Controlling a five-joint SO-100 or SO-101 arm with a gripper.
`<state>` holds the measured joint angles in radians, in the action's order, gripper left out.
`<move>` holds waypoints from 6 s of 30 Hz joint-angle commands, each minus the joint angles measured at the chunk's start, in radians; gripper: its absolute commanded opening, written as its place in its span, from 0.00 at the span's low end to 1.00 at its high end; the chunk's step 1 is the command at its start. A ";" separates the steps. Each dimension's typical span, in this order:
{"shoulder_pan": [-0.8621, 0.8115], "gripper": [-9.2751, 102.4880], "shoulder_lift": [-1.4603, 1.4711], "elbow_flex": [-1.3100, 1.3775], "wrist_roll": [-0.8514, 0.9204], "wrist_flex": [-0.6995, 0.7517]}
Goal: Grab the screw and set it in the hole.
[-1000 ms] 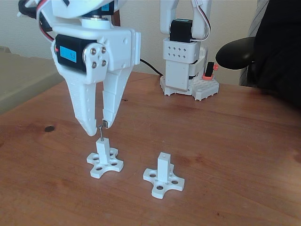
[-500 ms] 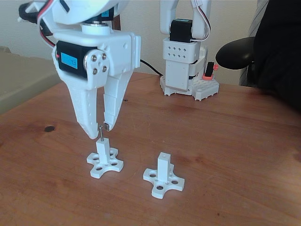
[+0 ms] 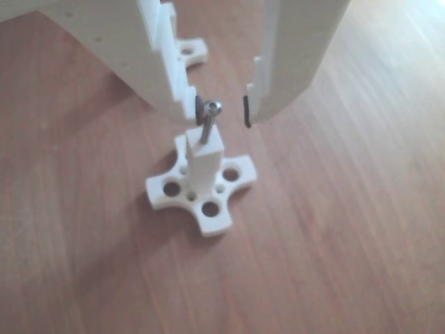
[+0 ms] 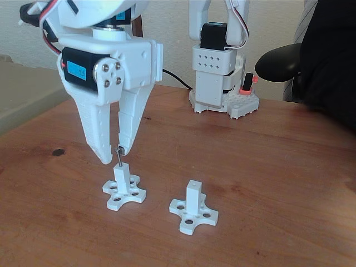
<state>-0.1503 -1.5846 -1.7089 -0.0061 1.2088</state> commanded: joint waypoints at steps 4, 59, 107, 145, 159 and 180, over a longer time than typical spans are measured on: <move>-0.005 0.10 -0.023 0.078 0.011 -0.021; 0.018 0.04 -0.034 0.153 0.014 0.000; 0.308 0.04 -0.209 0.012 -0.110 0.058; 0.319 0.04 -0.133 -0.003 -0.118 0.006; 0.322 0.04 -0.107 -0.005 -0.120 0.000; 0.327 0.04 -0.097 -0.012 -0.121 0.006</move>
<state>0.1718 -1.6705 -1.7242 -0.1150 1.2195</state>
